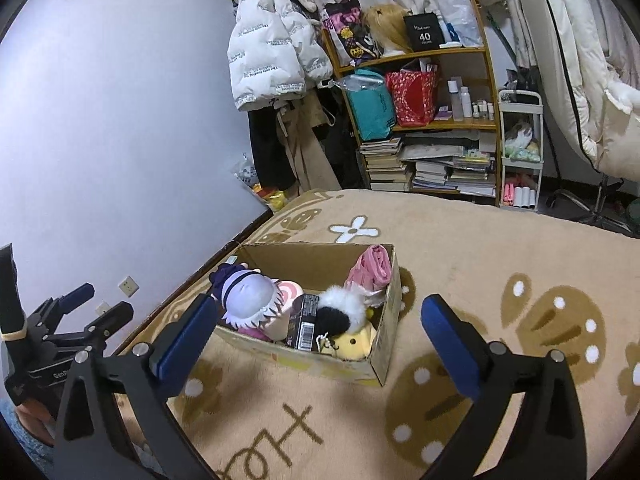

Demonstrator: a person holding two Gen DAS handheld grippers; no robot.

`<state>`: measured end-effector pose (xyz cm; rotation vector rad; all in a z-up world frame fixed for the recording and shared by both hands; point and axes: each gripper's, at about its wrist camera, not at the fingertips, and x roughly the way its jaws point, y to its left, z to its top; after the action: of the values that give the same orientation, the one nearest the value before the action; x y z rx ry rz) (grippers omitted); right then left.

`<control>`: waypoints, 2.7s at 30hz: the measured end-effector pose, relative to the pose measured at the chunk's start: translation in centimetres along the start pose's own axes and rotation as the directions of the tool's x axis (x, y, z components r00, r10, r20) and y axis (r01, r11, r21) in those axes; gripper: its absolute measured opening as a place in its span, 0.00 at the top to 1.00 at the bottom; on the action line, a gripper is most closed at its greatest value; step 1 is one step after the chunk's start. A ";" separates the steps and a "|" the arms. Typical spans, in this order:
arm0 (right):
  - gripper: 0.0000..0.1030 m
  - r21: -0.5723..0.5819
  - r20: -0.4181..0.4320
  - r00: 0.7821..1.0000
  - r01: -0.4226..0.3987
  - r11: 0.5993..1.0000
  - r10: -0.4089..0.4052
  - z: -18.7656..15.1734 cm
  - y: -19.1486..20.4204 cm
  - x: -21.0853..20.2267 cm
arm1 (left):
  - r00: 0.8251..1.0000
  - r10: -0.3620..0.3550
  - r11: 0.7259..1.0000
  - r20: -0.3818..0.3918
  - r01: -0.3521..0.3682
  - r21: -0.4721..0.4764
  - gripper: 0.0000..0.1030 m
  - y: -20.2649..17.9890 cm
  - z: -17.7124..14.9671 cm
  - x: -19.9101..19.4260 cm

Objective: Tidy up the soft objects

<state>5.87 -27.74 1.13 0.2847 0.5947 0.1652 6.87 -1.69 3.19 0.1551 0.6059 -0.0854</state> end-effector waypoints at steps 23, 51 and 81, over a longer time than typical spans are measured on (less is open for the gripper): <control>0.00 -0.018 0.079 0.996 0.050 0.999 -0.049 -3.4 -0.1 -4.7 | 0.996 0.011 0.998 0.086 -0.005 -0.065 0.00 1.2 -3.4 -4.9; 0.00 -0.038 0.113 0.987 0.119 0.992 -0.114 -5.7 -2.5 -3.0 | 0.998 0.006 1.000 0.066 -0.007 0.017 0.00 -1.6 -5.3 -1.9; 0.00 -0.030 0.118 0.986 0.123 0.992 -0.119 -6.0 -2.8 -3.2 | 0.998 0.002 1.000 0.059 -0.003 0.009 0.00 -1.2 -5.1 -1.8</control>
<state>0.07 -29.84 -2.78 0.2194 0.4913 0.0423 2.39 -1.96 -0.11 0.1613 0.5461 -0.0899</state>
